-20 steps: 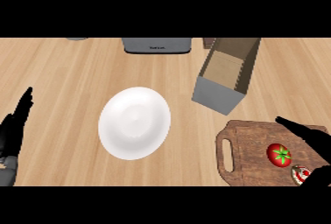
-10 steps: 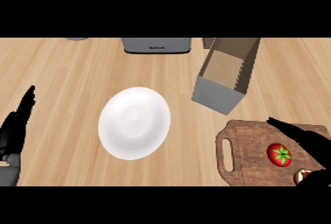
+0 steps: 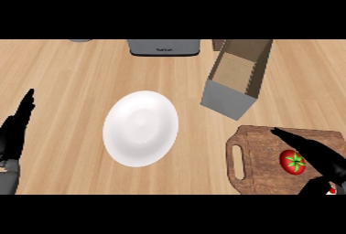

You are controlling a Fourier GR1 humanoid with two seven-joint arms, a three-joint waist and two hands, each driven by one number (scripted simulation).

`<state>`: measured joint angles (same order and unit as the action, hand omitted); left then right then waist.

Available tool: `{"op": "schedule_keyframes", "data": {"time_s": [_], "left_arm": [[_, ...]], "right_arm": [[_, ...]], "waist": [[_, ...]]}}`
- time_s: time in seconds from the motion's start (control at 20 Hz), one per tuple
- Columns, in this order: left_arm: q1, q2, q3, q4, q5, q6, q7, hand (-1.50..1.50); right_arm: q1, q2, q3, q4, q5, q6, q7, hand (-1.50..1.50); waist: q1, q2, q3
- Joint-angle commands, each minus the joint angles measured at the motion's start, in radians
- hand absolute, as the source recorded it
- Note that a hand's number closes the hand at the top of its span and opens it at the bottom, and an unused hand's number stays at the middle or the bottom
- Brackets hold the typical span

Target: Pick the tomato from the cutting board and place it in the cardboard box

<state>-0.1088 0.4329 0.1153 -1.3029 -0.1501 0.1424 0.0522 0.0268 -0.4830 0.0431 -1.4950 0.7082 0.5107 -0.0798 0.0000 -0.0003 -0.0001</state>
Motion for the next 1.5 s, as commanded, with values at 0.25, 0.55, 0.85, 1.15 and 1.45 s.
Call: {"op": "schedule_keyframes", "data": {"time_s": [0.25,0.55,0.85,1.15,1.45], "left_arm": [[-0.002,-0.051,-0.001,-0.028,-0.029,0.002,0.031,0.00],[-0.005,-0.042,0.017,0.015,-0.020,-0.026,-0.036,0.00],[-0.056,-0.044,-0.015,-0.019,-0.035,-0.037,0.001,0.00],[-0.038,-0.068,-0.028,-0.011,-0.056,-0.014,-0.022,0.00],[-0.052,-0.029,0.016,0.008,-0.030,-0.041,-0.013,0.00]], "right_arm": [[-0.079,0.063,-0.003,0.156,0.166,-0.276,-0.075,1.50],[-0.250,-0.087,-0.106,0.392,0.148,-0.312,-0.314,1.50],[-0.447,-0.255,-0.149,0.617,0.129,-0.287,-0.582,1.50],[-0.600,-0.331,-0.239,0.826,0.138,-0.454,-0.722,1.50],[-0.739,-0.339,-0.329,0.914,0.045,-0.514,-0.921,1.50]], "waist": [[0.003,0.001,0.001],[0.027,0.010,0.002],[0.083,0.031,0.008],[0.074,0.028,0.006],[0.058,0.019,0.005]]}}
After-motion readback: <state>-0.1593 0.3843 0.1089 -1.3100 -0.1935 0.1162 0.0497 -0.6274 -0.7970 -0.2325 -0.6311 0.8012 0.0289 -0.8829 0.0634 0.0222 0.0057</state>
